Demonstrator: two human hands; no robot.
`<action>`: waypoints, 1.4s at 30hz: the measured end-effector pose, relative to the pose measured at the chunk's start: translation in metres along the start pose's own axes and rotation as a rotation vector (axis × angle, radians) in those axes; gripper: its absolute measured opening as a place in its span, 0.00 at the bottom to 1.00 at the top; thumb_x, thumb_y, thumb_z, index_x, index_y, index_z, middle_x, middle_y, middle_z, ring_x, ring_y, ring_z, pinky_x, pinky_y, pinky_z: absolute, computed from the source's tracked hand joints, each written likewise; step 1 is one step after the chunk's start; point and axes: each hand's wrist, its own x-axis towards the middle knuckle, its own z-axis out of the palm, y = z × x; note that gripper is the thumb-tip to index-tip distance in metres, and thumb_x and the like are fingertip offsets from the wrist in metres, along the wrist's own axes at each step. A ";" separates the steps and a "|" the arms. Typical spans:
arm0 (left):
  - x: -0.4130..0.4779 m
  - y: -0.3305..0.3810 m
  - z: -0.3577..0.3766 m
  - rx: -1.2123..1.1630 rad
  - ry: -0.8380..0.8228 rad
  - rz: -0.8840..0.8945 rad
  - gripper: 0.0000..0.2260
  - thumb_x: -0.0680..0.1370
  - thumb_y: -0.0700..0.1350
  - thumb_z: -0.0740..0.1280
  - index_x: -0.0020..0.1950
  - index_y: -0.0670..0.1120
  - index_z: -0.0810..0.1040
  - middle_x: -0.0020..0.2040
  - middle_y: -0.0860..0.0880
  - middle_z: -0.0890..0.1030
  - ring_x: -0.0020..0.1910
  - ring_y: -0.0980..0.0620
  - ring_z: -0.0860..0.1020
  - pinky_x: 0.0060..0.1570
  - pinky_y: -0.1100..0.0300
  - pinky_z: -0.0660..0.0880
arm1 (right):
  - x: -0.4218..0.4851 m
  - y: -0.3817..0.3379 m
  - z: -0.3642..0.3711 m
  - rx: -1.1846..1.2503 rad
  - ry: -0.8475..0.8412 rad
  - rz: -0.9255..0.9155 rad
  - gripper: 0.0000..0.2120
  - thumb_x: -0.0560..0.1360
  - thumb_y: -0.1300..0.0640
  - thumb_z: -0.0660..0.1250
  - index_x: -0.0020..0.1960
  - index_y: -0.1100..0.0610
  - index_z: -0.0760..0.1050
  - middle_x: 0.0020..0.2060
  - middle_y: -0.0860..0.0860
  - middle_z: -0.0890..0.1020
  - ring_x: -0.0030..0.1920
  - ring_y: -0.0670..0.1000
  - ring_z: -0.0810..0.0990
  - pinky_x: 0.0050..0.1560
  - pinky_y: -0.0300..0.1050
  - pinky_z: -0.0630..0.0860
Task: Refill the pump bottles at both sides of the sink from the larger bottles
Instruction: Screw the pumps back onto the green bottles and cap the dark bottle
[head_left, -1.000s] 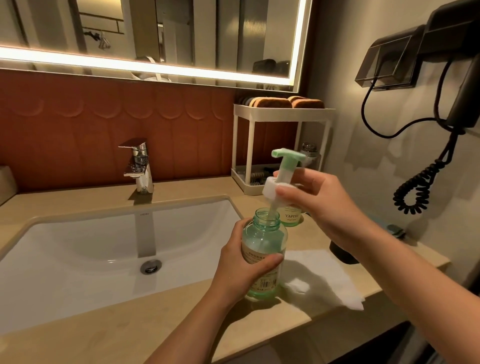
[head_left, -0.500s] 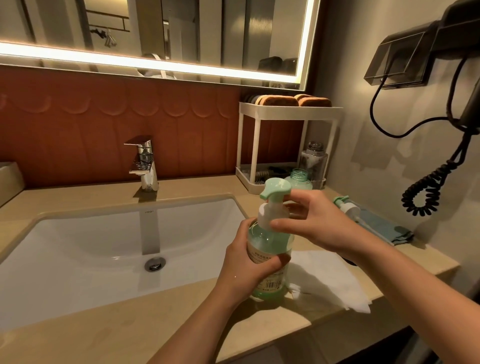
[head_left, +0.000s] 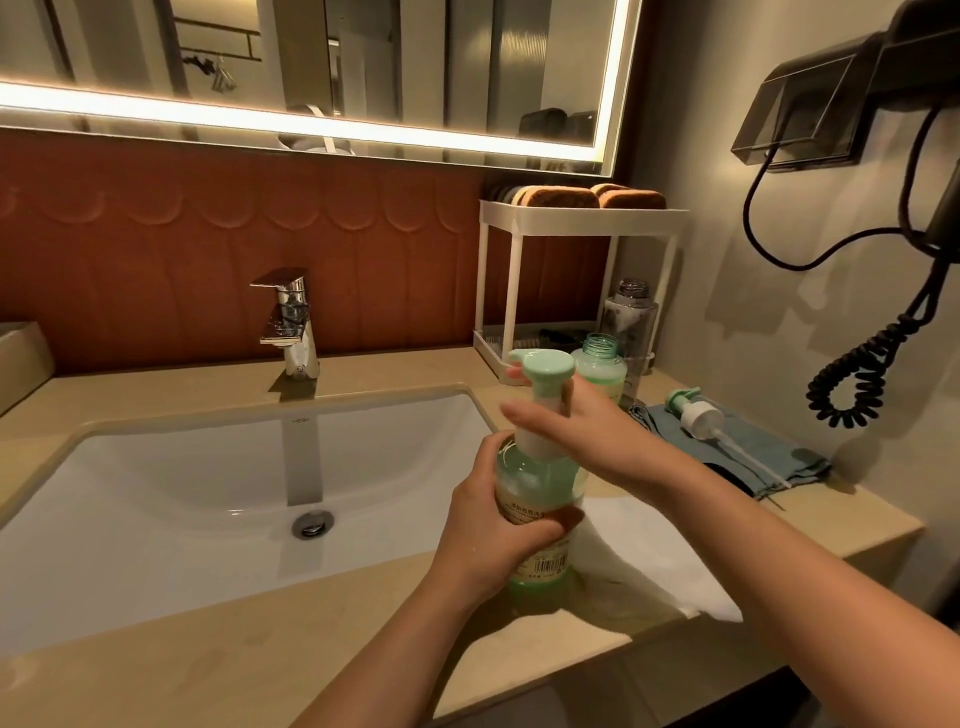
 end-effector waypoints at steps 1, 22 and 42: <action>0.000 0.000 0.000 0.012 0.001 0.007 0.30 0.60 0.55 0.73 0.57 0.66 0.64 0.55 0.60 0.76 0.53 0.58 0.77 0.52 0.62 0.76 | -0.001 0.004 -0.003 0.072 -0.049 0.024 0.27 0.67 0.41 0.69 0.63 0.46 0.66 0.51 0.37 0.74 0.51 0.36 0.74 0.45 0.29 0.71; 0.001 -0.001 0.002 0.033 0.013 0.010 0.29 0.58 0.61 0.72 0.56 0.66 0.65 0.53 0.60 0.77 0.51 0.60 0.78 0.48 0.65 0.77 | -0.011 0.008 -0.002 0.160 -0.020 0.022 0.20 0.72 0.43 0.61 0.63 0.44 0.69 0.51 0.35 0.73 0.53 0.37 0.72 0.47 0.31 0.67; 0.001 -0.001 0.002 0.045 0.012 -0.007 0.30 0.57 0.62 0.71 0.56 0.68 0.63 0.53 0.60 0.77 0.53 0.58 0.77 0.51 0.62 0.76 | -0.011 0.014 -0.003 0.116 -0.035 0.001 0.16 0.78 0.49 0.57 0.66 0.44 0.65 0.57 0.38 0.71 0.56 0.36 0.70 0.46 0.24 0.66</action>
